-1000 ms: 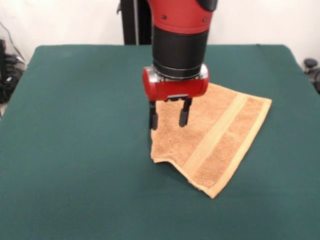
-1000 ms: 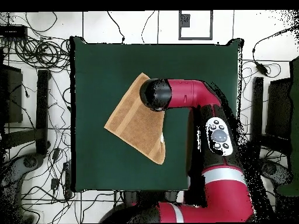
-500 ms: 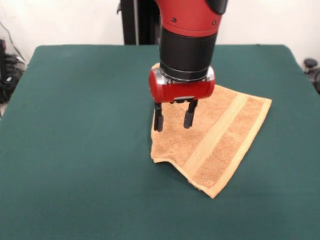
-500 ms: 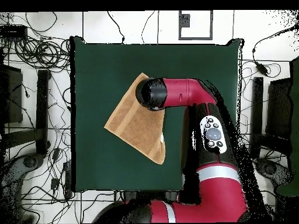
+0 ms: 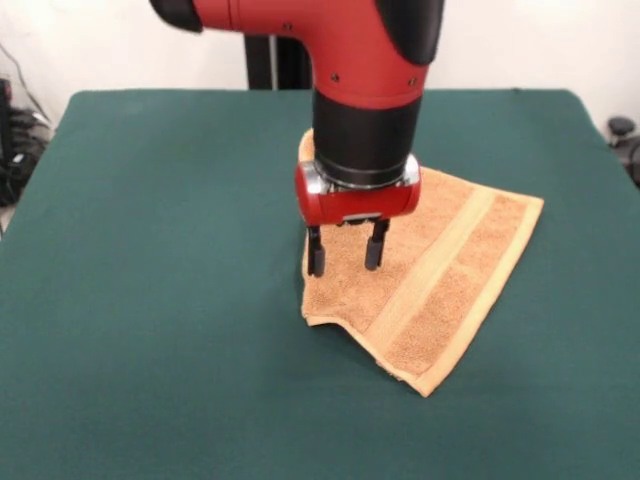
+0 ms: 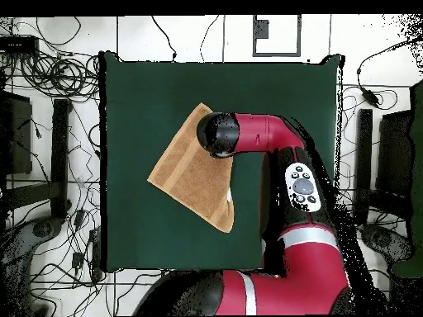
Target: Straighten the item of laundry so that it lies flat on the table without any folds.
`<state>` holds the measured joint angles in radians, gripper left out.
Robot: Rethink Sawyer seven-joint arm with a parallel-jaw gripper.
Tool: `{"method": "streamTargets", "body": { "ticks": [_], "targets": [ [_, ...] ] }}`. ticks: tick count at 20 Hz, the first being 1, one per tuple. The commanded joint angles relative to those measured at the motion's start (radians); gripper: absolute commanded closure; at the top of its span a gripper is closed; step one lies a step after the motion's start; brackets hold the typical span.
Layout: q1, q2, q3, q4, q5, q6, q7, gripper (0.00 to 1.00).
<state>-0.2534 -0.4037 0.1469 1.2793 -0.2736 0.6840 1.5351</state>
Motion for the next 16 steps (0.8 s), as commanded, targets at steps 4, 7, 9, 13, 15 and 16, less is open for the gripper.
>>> {"method": "streamTargets", "body": {
  "ticks": [4,7,9,13,15,16],
  "targets": [
    [-0.008,0.188,0.184,-0.068,-0.017,-0.021,-0.108,0.00],
    [-0.016,0.200,0.224,-0.082,-0.026,-0.004,-0.161,0.00],
    [-0.033,0.212,0.261,-0.074,-0.032,-0.014,-0.194,0.00],
    [-0.099,0.264,0.364,-0.041,-0.051,-0.074,-0.292,0.00],
    [-0.124,0.292,0.404,-0.035,-0.072,-0.104,-0.324,0.00],
    [-0.134,0.305,0.421,-0.034,-0.080,-0.109,-0.337,0.00]
  ]
}}
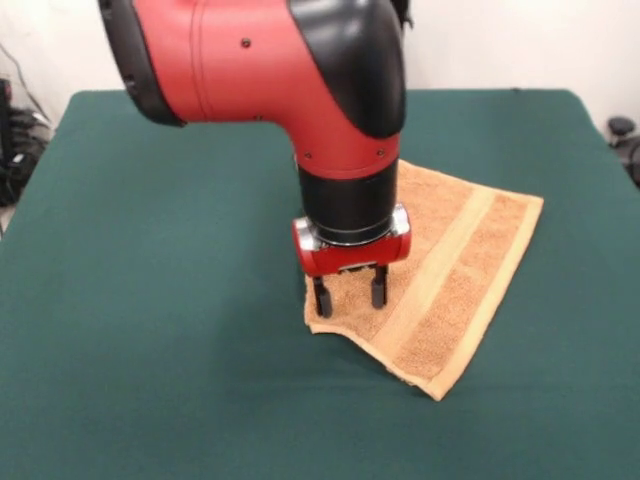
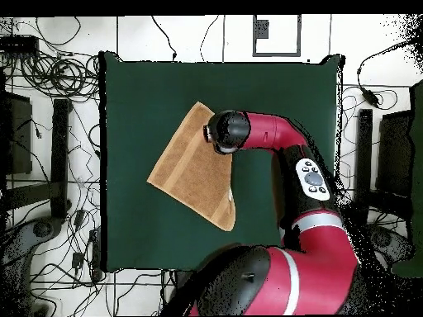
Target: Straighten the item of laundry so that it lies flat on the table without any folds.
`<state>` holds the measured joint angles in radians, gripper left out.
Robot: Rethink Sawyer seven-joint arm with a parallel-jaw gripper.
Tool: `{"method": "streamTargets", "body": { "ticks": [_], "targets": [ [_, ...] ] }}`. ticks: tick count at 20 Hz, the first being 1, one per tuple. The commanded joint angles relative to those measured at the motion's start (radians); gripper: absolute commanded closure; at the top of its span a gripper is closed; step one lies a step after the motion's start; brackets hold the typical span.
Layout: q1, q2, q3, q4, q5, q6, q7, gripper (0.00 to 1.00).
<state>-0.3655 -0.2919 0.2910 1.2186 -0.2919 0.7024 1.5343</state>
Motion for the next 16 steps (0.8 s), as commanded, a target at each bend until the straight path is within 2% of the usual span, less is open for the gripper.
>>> {"method": "streamTargets", "body": {
  "ticks": [1,5,6,9,14,16],
  "targets": [
    [-0.024,0.195,0.281,0.027,-0.073,-0.137,-0.330,0.00],
    [-0.014,0.203,0.287,0.002,-0.111,-0.128,-0.319,0.00],
    [0.003,0.191,0.268,-0.005,-0.116,-0.112,-0.286,0.00],
    [0.064,0.159,0.203,-0.059,-0.129,-0.012,-0.219,0.00],
    [0.176,0.065,0.050,-0.125,-0.133,0.181,-0.003,0.00],
    [0.191,0.051,0.030,-0.146,-0.131,0.231,0.019,0.00]
  ]
}}
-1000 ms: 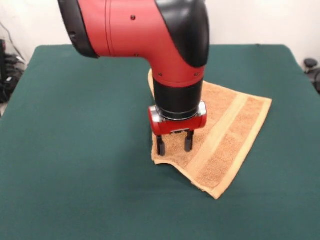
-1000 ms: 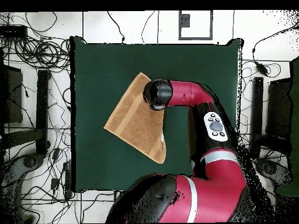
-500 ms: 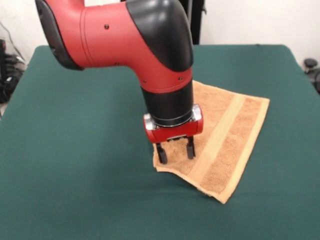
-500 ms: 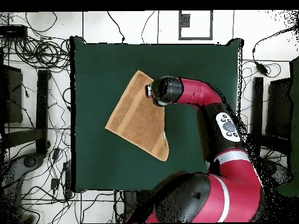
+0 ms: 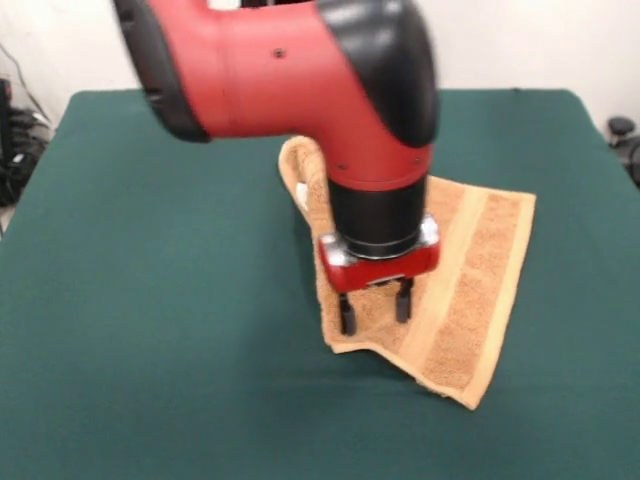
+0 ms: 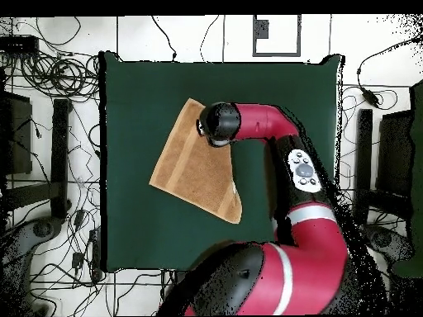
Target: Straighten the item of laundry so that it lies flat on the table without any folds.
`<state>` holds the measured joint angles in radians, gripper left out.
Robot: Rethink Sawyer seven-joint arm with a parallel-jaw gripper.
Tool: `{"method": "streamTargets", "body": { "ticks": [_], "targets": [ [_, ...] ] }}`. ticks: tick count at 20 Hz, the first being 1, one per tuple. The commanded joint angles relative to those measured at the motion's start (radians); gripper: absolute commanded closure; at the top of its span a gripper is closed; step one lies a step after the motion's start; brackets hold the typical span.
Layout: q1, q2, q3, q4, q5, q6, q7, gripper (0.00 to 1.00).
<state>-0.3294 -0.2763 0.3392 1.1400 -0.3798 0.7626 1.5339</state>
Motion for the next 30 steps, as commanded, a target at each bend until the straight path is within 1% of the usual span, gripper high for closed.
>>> {"method": "streamTargets", "body": {
  "ticks": [1,2,5,10,13,18,22,24,27,30],
  "targets": [
    [0.153,0.039,-0.016,-0.073,-0.036,0.182,0.016,0.00],
    [0.158,0.036,-0.024,-0.071,-0.032,0.182,0.033,0.00],
    [0.151,0.062,0.001,-0.081,-0.005,0.164,0.015,0.00],
    [0.184,0.107,-0.004,-0.104,0.021,0.111,0.093,0.00],
    [0.192,0.110,-0.012,-0.080,0.030,0.069,0.124,0.00],
    [0.193,0.123,-0.020,-0.052,0.025,0.004,0.143,0.00],
    [0.170,0.149,0.015,-0.047,0.032,-0.017,0.090,0.00],
    [0.160,0.148,0.021,-0.028,0.026,-0.046,0.079,0.00],
    [0.169,0.139,0.002,0.004,0.018,-0.082,0.117,0.00],
    [0.162,0.155,0.022,0.032,0.034,-0.121,0.135,0.00]
  ]
}}
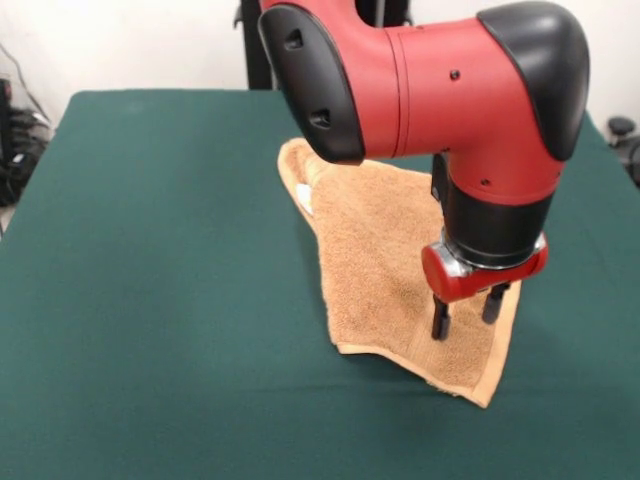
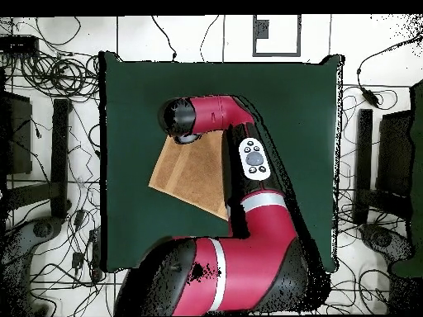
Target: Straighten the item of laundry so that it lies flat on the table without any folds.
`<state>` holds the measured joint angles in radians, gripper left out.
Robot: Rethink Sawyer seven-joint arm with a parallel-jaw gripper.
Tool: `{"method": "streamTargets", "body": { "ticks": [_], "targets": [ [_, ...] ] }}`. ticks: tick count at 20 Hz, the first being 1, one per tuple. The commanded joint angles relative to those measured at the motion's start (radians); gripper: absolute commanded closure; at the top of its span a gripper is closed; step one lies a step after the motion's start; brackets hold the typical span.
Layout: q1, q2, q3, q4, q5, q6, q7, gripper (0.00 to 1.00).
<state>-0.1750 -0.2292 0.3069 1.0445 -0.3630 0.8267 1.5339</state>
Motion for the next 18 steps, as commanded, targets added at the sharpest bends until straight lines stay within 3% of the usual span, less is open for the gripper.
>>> {"method": "streamTargets", "body": {
  "ticks": [1,12,18],
  "targets": [
    [0.013,0.113,0.051,0.126,0.018,-0.197,0.151,0.00],
    [0.039,0.146,0.039,0.112,0.016,-0.251,0.183,0.00],
    [0.049,0.093,-0.003,0.123,0.013,-0.211,0.205,0.00]
  ]
}}
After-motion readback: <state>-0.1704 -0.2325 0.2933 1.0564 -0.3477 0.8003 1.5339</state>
